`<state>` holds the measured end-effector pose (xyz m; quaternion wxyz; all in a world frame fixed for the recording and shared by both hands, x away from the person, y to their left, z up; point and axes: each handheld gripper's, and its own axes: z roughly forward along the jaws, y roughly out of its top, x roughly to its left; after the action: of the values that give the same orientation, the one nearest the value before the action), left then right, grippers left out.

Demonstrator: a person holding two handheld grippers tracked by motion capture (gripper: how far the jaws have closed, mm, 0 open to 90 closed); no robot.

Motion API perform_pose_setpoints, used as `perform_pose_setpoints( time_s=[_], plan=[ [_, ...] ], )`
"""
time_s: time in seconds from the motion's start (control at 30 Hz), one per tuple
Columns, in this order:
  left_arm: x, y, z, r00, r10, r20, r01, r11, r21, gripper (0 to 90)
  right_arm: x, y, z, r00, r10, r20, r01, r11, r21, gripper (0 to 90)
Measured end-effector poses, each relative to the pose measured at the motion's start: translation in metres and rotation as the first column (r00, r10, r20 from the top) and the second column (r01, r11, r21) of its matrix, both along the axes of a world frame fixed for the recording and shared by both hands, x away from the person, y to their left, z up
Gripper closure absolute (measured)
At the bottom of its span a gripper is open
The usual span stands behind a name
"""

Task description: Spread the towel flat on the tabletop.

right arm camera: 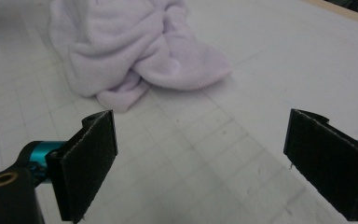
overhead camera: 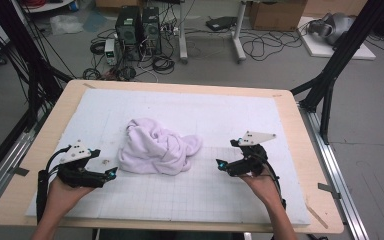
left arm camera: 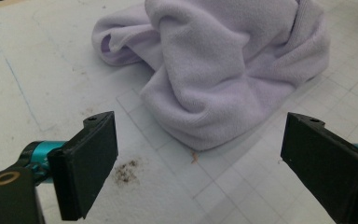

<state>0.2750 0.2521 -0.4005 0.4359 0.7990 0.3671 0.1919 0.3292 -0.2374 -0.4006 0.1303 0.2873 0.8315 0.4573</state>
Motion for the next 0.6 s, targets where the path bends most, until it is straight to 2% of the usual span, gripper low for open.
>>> perform_pose_setpoints(
  time_s=[0.07,0.13,0.17,0.33,0.43,0.5,0.53,0.6],
  plan=[
    [0.005,-0.002,0.003,0.9999,-0.01,0.003,0.01,1.0,0.001,13.6,0.01,0.013,0.006,0.9995,0.031,-0.002,-0.031,1.0,-0.004,8.7],
    [0.008,-0.003,0.005,0.9999,-0.012,0.005,0.012,0.9999,0.003,14.0,0.012,0.017,0.008,0.9992,0.041,-0.003,-0.041,0.999,-0.008,8.7],
    [0.01,-0.004,0.006,0.9999,-0.015,0.007,0.015,0.9999,0.0,15.0,0.018,0.027,0.012,0.9982,0.06,-0.002,-0.06,0.998,-0.015,8.8],
    [0.024,-0.012,0.015,0.9992,-0.037,0.015,0.037,0.9993,-0.008,17.3,0.032,0.05,0.019,0.996,0.089,0.008,-0.089,0.996,-0.01,9.7],
    [0.039,-0.021,0.017,0.9984,-0.056,0.011,0.056,0.9984,-0.008,19.6,0.038,0.063,0.019,0.993,0.118,0.003,-0.118,0.993,-0.017,15.7],
    [0.043,-0.022,0.016,0.9985,-0.054,0.007,0.054,0.9985,-0.006,21.7,0.039,0.067,0.018,0.993,0.118,0.0,-0.118,0.993,-0.025,15.7],
    [0.047,-0.023,0.014,0.9989,-0.048,-0.004,0.047,0.9989,-0.005,23.8,0.041,0.071,0.016,0.9926,0.121,0.004,-0.121,0.992,-0.031,15.7],
    [0.055,-0.025,0.01,0.9989,-0.038,-0.029,0.038,0.9993,-0.005,26.1,0.045,0.082,0.009,0.9903,0.137,-0.019,-0.138,0.989,-0.045,16.0]
  ],
)
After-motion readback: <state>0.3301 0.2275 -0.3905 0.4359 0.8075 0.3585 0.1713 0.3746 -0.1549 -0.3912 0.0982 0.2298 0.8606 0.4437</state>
